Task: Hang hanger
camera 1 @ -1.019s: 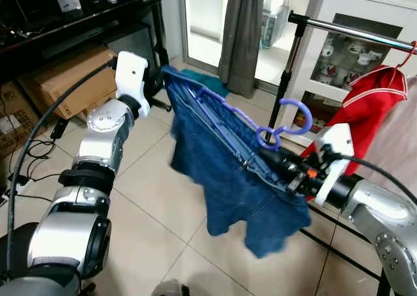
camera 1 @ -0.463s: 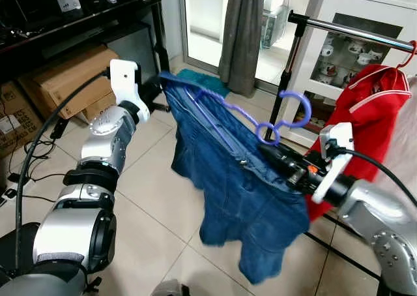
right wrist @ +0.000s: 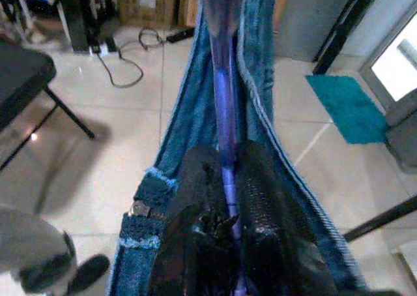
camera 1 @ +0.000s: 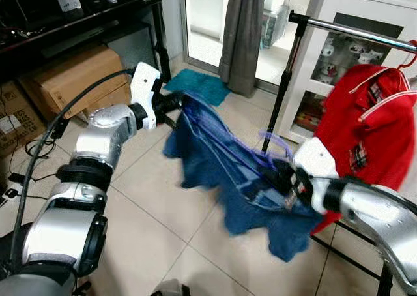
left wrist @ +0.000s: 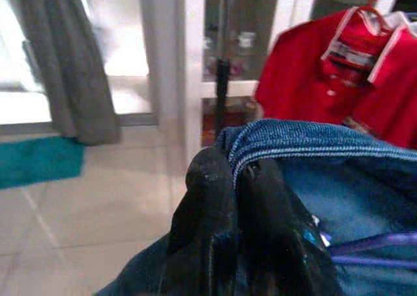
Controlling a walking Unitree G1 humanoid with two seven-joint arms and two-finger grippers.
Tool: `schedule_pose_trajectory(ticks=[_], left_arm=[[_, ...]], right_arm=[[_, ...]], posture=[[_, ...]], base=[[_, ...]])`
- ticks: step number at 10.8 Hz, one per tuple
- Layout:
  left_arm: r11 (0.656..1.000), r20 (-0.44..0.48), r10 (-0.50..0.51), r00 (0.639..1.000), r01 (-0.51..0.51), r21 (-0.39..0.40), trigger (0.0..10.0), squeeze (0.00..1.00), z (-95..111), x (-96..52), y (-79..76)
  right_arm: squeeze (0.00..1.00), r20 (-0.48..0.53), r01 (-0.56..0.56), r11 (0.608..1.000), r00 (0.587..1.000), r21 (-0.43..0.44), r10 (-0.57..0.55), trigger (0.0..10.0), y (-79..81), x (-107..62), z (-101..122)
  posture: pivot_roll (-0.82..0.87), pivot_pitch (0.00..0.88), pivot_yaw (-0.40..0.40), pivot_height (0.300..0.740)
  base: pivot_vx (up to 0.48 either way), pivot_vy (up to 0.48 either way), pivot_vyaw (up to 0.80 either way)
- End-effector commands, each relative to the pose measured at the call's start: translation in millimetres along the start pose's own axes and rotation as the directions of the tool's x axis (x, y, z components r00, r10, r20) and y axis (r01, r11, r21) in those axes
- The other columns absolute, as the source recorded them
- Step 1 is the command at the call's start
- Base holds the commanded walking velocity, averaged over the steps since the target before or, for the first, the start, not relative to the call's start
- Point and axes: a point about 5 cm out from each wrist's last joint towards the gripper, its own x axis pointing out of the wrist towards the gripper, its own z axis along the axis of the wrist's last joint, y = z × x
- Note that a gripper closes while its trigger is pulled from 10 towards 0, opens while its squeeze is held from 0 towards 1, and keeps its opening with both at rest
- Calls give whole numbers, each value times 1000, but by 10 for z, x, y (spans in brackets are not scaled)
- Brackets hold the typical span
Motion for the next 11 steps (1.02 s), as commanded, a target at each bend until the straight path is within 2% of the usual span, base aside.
schedule_pose_trajectory(ticks=[1,3,5,6,7,8,9,10,11], left_arm=[[1000,54,-3,999,3,0,0,0,184,-69,65],[999,75,20,997,-16,-49,0,0,277,-228,202],[992,102,112,988,-105,-71,0,0,374,-358,366],[976,115,218,969,-215,-38,0,0,439,-504,539],[961,121,276,953,-273,-42,0,0,465,-572,619],[921,112,389,915,-384,-62,0,0,464,-684,751],[908,98,419,903,-414,-68,0,0,436,-695,773],[938,50,345,937,-343,-51,0,0,303,-548,664],[970,15,244,970,-244,0,0,0,199,-406,520]], right_arm=[[0,-52,-31,999,998,-15,31,0,29,-28,-99],[0,-104,-63,998,993,-7,62,0,34,-125,-232],[0,-69,-76,997,995,30,78,0,46,-184,-293],[0,-11,-92,993,996,76,93,0,70,-232,-326],[0,38,-95,989,995,111,91,0,75,-249,-306],[0,166,-74,979,985,190,42,0,37,-271,-213],[0,199,-58,977,980,206,17,0,17,-272,-173],[0,250,29,963,963,266,-98,0,-40,-191,-68],[0,252,106,945,949,309,-188,0,-83,-95,-9]], posture=[[5,16,56,740],[7,18,60,740],[10,17,67,740],[9,16,70,740],[8,11,73,740],[3,5,78,740],[0,3,82,740],[-4,0,86,740],[-8,0,86,740]], base=[[0,0,0],[0,0,0],[0,0,0],[0,0,0],[0,0,0],[0,0,0],[0,0,0],[0,0,0],[0,0,0]])
